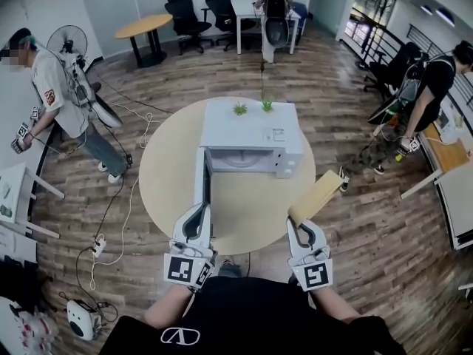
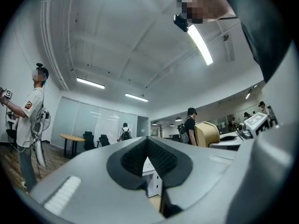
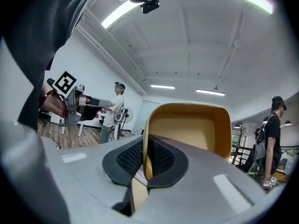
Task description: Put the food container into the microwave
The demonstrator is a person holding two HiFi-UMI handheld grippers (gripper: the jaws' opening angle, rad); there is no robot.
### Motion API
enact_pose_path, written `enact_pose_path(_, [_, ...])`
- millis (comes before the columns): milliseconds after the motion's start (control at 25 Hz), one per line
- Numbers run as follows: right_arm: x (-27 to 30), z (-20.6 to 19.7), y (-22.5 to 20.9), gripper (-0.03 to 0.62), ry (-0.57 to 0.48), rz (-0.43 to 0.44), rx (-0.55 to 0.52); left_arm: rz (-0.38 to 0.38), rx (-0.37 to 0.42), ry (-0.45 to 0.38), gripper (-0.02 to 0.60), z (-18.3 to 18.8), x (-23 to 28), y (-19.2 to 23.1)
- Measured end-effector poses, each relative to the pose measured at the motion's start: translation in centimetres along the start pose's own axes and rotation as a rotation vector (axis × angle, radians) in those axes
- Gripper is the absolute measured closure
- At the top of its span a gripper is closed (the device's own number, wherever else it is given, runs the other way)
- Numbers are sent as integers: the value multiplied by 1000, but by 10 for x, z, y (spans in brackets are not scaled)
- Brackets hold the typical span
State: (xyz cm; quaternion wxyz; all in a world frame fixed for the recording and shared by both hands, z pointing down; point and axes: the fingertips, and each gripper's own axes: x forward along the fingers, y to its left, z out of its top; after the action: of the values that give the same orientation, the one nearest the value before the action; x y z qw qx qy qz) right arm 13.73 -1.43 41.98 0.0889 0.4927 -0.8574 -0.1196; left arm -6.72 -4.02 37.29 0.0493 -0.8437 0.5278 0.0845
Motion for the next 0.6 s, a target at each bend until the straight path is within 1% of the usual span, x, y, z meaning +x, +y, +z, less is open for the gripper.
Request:
enact_pose_path(160, [39,5,-7,582,2,-26,-5,-25,-12,-2,581,-3,30,31])
enact_pose_path(360, [81,8,-3,582,23,-42,-38,-52,-34,-8,581,-8,60,69])
enact_pose_path(480, [104,9,0,582,32,-47,-46,-70,-36,-8,581,-13,74,86])
enact_pose_path(600, [120,9,-2,582,44,-43,-54,-72,-29,-5,581,-17,88,95])
